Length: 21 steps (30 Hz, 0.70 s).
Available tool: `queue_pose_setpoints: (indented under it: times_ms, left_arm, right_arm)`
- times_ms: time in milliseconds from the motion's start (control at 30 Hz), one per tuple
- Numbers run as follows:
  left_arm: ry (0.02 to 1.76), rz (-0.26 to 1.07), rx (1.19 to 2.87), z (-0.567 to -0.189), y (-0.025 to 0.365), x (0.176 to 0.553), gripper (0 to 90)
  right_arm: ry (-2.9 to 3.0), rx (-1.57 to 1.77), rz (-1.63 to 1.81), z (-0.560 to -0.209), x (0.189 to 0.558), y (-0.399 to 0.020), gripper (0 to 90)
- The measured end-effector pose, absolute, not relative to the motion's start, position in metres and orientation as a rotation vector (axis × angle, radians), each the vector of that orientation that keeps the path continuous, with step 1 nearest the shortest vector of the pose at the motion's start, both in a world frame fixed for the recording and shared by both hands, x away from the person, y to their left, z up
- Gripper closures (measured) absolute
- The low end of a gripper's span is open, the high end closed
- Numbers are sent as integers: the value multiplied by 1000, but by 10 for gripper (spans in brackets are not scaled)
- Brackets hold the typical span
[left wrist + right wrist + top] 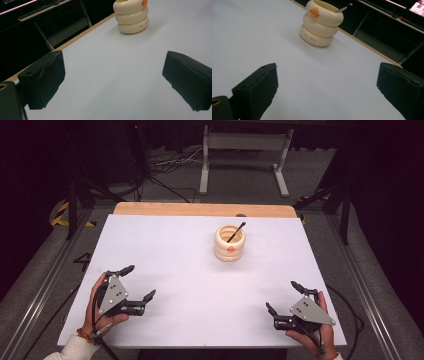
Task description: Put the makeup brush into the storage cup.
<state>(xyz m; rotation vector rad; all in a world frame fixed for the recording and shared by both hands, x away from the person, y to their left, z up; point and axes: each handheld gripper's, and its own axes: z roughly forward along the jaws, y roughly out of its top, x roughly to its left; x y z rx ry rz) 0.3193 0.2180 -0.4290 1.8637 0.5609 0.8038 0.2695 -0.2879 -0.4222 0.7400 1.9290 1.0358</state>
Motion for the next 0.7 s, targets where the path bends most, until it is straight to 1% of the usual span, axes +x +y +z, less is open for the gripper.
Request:
queue_pose_setpoints:
  times_ms: [700]
  left_arm:
    - [649, 803, 1877, -441, 248, 309, 57]
  right_arm:
    - [1930, 749, 1036, -423, 271, -288, 44]
